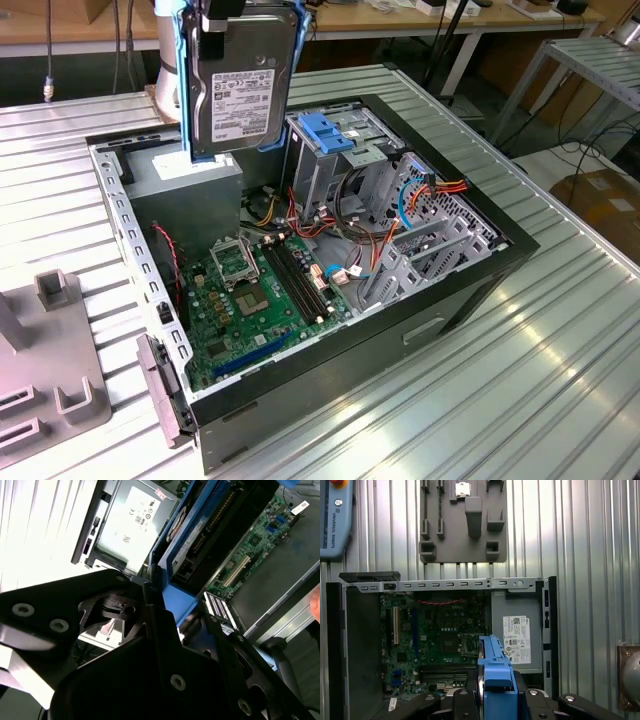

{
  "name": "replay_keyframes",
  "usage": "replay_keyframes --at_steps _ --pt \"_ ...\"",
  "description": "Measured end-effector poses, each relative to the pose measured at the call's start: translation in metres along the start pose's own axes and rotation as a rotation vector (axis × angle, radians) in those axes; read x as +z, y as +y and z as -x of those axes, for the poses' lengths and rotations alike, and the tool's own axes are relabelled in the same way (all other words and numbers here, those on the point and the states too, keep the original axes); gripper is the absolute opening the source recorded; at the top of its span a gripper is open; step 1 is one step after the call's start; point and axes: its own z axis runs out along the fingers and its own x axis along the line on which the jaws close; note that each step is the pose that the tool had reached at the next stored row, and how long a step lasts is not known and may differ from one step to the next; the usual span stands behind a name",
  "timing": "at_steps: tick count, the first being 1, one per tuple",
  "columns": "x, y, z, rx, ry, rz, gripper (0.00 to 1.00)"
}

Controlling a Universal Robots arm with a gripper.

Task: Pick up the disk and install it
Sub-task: 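Insert the disk into the insertion slot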

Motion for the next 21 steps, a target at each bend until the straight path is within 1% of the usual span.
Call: replay_keyframes --at_steps 8,17,21 --pt "0.0000 -0.0003 -0.0070 0.000 0.0001 0.0000 0.37" --pt "0.0001 -0.0006 -0.0168 0.000 0.0000 0.0000 0.37" --pt "0.0001 -0.0009 -0.0221 0.000 0.0000 0.0000 0.37"
